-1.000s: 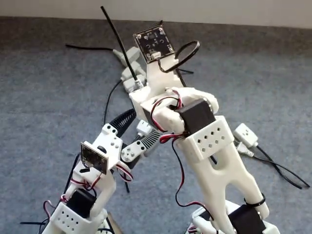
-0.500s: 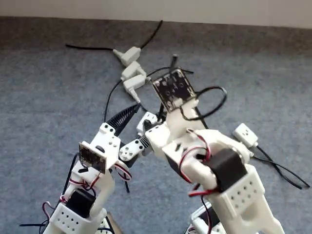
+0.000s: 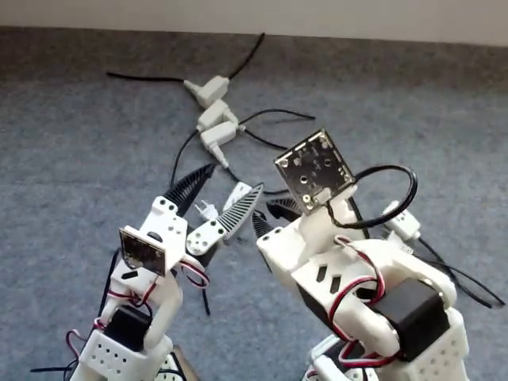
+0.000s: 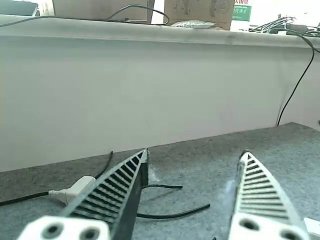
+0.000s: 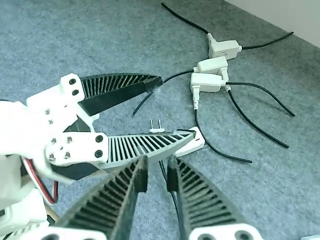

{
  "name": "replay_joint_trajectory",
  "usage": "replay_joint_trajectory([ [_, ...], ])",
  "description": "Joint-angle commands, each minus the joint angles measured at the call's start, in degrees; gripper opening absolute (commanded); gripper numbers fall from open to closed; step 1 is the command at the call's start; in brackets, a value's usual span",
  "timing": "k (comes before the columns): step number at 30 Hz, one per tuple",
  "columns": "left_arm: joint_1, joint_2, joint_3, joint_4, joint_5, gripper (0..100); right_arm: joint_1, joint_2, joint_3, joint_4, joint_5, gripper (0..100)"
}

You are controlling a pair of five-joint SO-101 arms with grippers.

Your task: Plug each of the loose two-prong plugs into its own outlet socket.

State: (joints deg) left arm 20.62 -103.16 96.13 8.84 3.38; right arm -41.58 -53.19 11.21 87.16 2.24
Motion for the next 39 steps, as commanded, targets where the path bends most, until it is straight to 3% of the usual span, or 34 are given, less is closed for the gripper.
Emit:
replay_joint_trajectory([
  [1, -0.84, -0.75, 0.92, -0.62, -0.26, 27, -0.31, 4.0, -5.14, 1.54, 0.62, 7.0],
  [5, -1.27, -0.75, 0.92, 1.23, -0.44, 27, 2.51, 7.08, -5.41, 1.98, 0.62, 7.0],
  [7, -4.79, -0.84, 0.92, 1.32, -0.44, 27, 5.32, 8.31, -5.41, 1.98, 0.62, 7.0],
  [14, -30.9, -0.84, 0.92, 3.08, 1.85, 27, 13.93, 10.24, -5.05, 2.51, 0.7, 7.7],
  [19, -47.78, -0.84, 0.92, 6.42, 12.4, 27, 9.19, 10.42, -0.75, 2.33, 4.48, 15.2],
  [22, -54.11, -0.84, 0.92, 10.37, 15.3, 27, 5.49, 10.42, 6.55, -2.77, 4.31, 15.2],
  [32, -57.8, -0.84, 0.92, 21.36, 15.38, 27, -4.09, 10.51, 30.73, -29.23, 5.36, 15.2],
  [39, -57.63, -0.84, 0.92, 21.36, 15.38, 27, -4.44, 22.73, 30.9, -38.02, 7.91, 15.2],
])
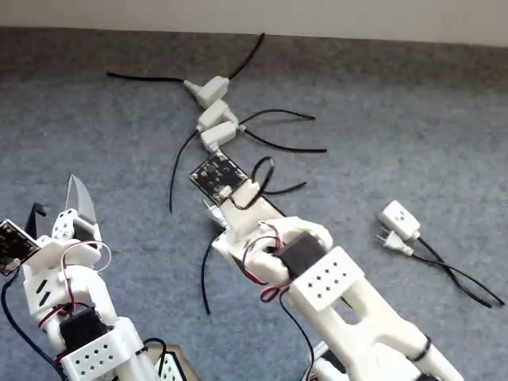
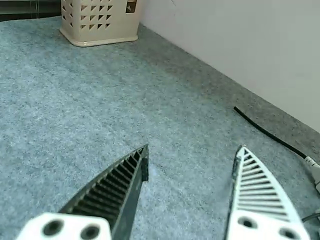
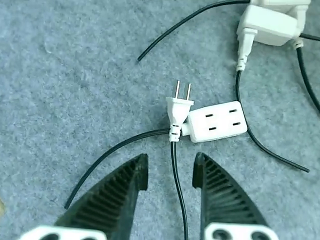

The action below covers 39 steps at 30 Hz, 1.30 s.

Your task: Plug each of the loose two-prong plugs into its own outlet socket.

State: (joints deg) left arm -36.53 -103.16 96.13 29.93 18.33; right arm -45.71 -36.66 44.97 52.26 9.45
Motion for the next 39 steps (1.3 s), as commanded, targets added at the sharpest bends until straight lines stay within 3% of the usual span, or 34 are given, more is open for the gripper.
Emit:
replay_joint_trajectory([
  [1, -0.4, -0.84, 0.92, 0.26, 0.44, 27, -0.31, 9.19, -4.26, -3.47, 0.7, 15.2],
  [11, -0.22, -0.84, 0.92, 0.35, 0.44, 27, 0.57, 28.53, -14.46, -9.54, 0.7, 15.2],
  [30, 1.27, -0.84, 0.92, 0.97, 0.44, 27, 2.07, 38.55, -15.43, -20.0, 0.97, 14.9],
  [34, 1.27, -0.84, 0.92, 0.97, 0.44, 27, 4.26, 39.78, -16.13, -19.82, 1.05, 7.1],
  [39, 1.27, -0.84, 0.92, 0.97, 0.44, 27, 4.53, 39.69, -16.13, -19.82, 1.05, 7.3],
])
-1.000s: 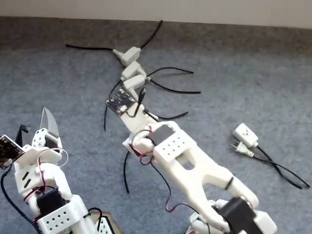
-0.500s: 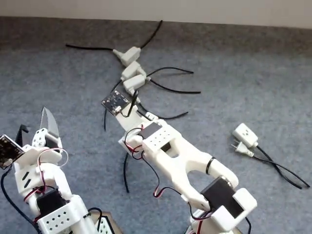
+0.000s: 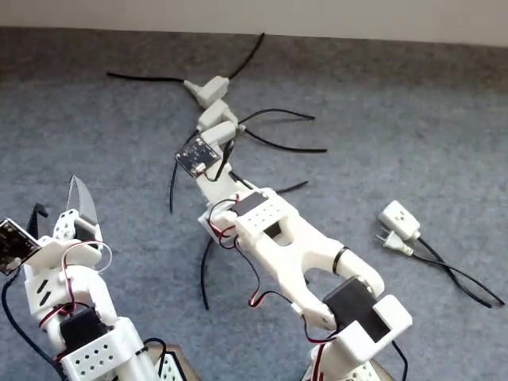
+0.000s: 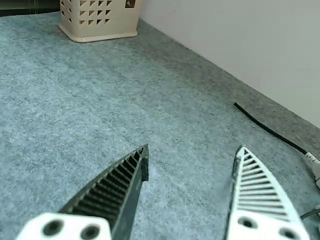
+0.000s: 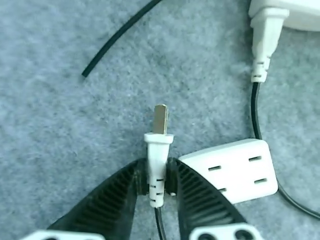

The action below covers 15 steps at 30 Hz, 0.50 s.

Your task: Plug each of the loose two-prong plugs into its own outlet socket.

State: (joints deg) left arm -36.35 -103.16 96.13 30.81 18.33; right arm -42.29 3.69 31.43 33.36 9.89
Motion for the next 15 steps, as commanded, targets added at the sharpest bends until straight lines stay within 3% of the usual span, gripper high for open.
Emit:
replay_joint_trajectory([
  [1, 1.1, -0.84, 0.92, 0.09, 0.44, 27, 0.92, -0.66, -2.68, -0.92, 0.62, 7.2],
  [8, 1.1, -0.84, 0.92, 0.18, 0.44, 27, 0.92, -0.22, -9.36, 5.49, 0.62, 7.4],
  [15, 1.1, -0.84, 0.92, 0.18, 0.44, 27, 0.92, -0.04, -10.07, 5.49, 0.62, 7.4],
])
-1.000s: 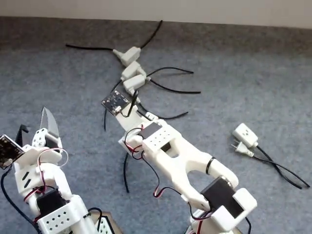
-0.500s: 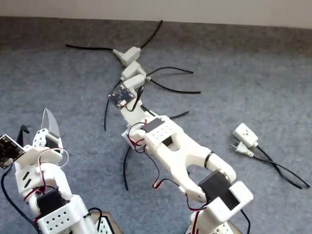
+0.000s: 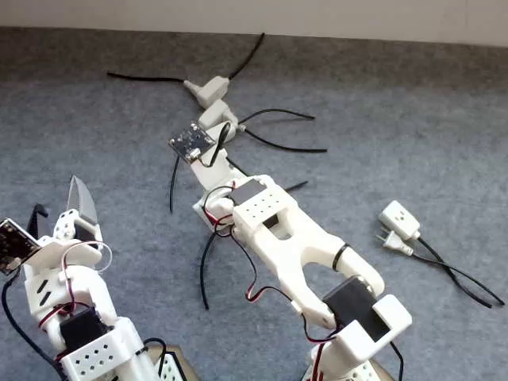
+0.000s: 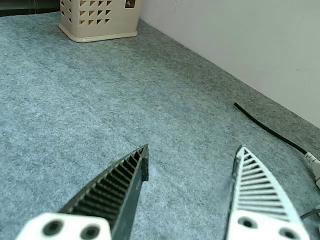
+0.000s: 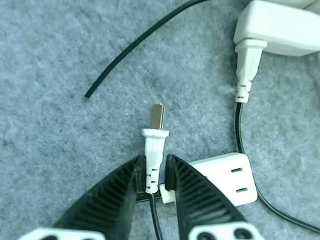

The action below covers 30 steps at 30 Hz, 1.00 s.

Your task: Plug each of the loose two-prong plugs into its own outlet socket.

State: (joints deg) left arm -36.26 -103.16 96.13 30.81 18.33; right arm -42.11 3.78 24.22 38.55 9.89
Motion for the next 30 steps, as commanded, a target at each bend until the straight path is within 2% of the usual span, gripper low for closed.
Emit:
replay_joint_trajectory([
  [1, 1.01, -0.84, 0.92, 0.18, 0.44, 27, 0.75, 0.13, -2.86, 0.31, 0.62, 7.4],
  [11, 1.01, -0.84, 0.92, 0.18, 0.44, 27, 0.84, 13.41, -9.8, 0.48, 0.53, 7.4],
  [25, 1.01, -0.84, 0.92, 0.18, 0.44, 27, 1.1, 17.89, -14.02, 0.57, 0.53, 11.6],
  [28, 1.01, -0.84, 0.92, 0.18, 0.44, 27, 1.1, 19.91, -14.02, 0.48, 0.53, 10.8],
  [30, 1.01, -0.84, 0.92, 0.18, 0.44, 27, 1.1, 20.26, -14.11, 0.48, 0.53, 6.7],
])
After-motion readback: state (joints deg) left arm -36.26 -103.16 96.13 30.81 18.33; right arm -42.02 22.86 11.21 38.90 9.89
